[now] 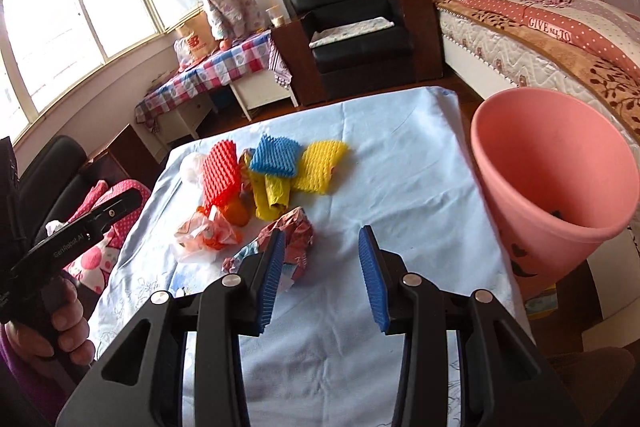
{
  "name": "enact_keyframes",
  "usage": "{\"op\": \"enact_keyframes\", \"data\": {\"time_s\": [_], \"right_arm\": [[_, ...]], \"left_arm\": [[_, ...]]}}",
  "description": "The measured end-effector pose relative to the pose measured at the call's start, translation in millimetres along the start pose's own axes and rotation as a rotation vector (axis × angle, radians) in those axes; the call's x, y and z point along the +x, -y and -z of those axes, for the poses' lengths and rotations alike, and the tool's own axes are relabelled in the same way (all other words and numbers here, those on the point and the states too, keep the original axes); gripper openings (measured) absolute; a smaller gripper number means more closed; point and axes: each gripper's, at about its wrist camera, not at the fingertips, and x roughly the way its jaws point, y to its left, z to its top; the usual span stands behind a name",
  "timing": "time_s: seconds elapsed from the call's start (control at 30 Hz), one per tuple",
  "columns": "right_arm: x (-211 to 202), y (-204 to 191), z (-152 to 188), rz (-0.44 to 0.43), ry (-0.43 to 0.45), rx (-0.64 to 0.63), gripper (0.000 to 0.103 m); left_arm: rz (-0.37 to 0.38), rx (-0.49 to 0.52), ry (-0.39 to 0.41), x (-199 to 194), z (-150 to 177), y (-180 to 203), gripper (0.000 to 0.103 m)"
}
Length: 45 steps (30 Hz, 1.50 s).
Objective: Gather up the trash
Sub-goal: 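Grasp the crumpled colourful paper with the right tool while the left tool grasps the pink paper wrapper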
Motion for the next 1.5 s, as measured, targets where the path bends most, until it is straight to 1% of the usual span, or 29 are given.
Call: {"op": "enact_keyframes", "data": {"time_s": [0.07,0.17,0.37,0.53,0.57,0.7,0.83,0.87,0.9,0.97,1.0,1.03,1.07,1.17,1.23,1.27,1.33,1.4,1.5], "right_arm": [[5,-5,1,-0.009,-0.013,-0.006,0.039],[13,-10,3,-0.021,-0.034,-0.015,0.039],[25,-16,0,-0.035,-0.064,-0.026,0.039],[36,-27,-6,-0.054,-0.086,-0.047,0.039],[38,-28,-6,-0.055,-0.091,-0.050,0.039],[52,-32,-3,-0.060,-0.135,-0.051,0.039],[63,-32,1,-0.052,-0.172,-0.050,0.039],[65,-33,3,-0.051,-0.179,-0.050,0.040],[68,-33,4,-0.047,-0.191,-0.052,0.045],[72,-33,7,-0.041,-0.204,-0.052,0.049],[74,-33,8,-0.040,-0.211,-0.052,0.050],[75,-34,9,-0.037,-0.216,-0.054,0.050],[76,-34,10,-0.033,-0.221,-0.056,0.050],[77,-35,13,-0.036,-0.219,-0.064,0.050],[75,-37,14,-0.035,-0.214,-0.076,0.050],[73,-37,14,-0.034,-0.205,-0.080,0.049],[70,-36,14,-0.031,-0.192,-0.082,0.039],[67,-33,12,-0.041,-0.186,-0.078,0.035],[61,-32,11,-0.039,-0.168,-0.088,0.031]], "left_arm": [[-0.006,-0.003,-0.014,3,6,-9,0.057],[-0.001,0.001,-0.051,10,16,-12,0.057],[0.056,0.037,-0.092,28,19,5,0.057],[0.064,0.041,-0.129,48,21,11,0.056],[0.063,0.039,-0.134,51,21,11,0.052],[0.072,0.030,-0.172,65,25,8,0.045],[0.084,0.020,-0.186,72,29,3,0.032],[0.086,0.018,-0.184,71,29,2,0.028],[0.091,0.018,-0.181,71,29,2,0.022],[0.091,0.022,-0.179,70,29,2,0.020],[0.093,0.022,-0.179,70,30,1,0.019],[0.095,0.021,-0.179,70,30,1,0.016],[0.098,0.019,-0.179,70,30,1,0.008],[0.113,0.015,-0.178,65,30,-1,0.007],[0.121,0.030,-0.170,61,30,1,0.007],[0.123,0.037,-0.165,59,30,2,0.007],[0.125,0.043,-0.159,55,29,3,0.006],[0.131,0.042,-0.155,52,29,4,0.006],[0.140,0.043,-0.140,46,24,6,0.006]]}}
